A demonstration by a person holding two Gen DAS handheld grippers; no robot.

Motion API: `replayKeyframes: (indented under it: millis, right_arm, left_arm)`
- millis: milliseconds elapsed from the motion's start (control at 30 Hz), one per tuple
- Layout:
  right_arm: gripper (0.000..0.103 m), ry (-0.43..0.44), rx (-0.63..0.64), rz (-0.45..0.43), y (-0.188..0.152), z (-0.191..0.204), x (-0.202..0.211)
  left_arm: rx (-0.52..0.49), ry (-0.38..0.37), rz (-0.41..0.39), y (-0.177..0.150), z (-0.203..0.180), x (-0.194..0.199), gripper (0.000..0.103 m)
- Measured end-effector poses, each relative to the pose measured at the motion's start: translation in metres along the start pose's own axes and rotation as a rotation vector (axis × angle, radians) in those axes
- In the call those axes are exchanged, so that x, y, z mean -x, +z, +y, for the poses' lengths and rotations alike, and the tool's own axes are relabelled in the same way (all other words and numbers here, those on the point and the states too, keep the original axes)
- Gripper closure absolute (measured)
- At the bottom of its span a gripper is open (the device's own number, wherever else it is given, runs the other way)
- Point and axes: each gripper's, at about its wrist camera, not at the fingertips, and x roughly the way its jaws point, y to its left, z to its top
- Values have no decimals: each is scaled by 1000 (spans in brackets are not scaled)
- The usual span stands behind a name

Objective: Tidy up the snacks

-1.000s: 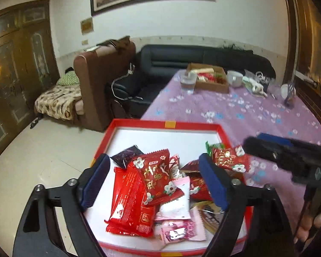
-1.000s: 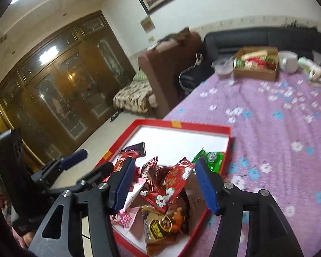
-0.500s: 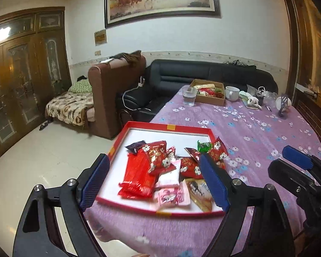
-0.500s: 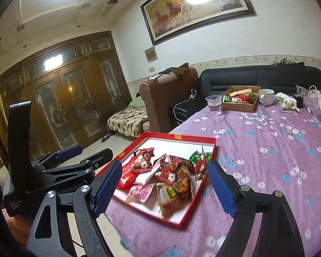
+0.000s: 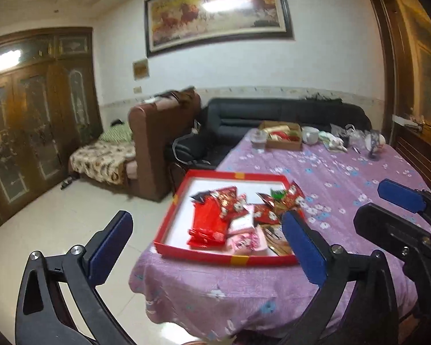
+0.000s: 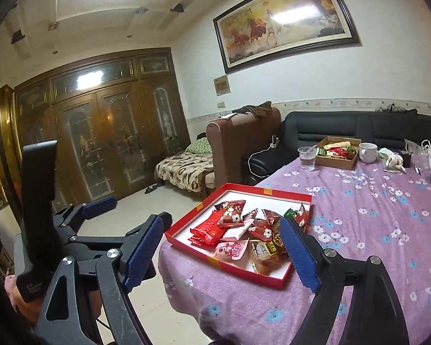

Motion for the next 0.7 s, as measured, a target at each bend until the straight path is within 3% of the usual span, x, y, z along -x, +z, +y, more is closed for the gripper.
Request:
replayKeyframes:
  millis: [367, 700]
  right_arm:
    - [18, 7, -27, 22, -2, -9, -14]
    - [18, 10, 15, 29, -5, -1, -18]
  left_arm:
    - [-35, 22, -18, -3, 2, 4, 0]
    - [-7, -23, 28, -1, 7, -1, 0]
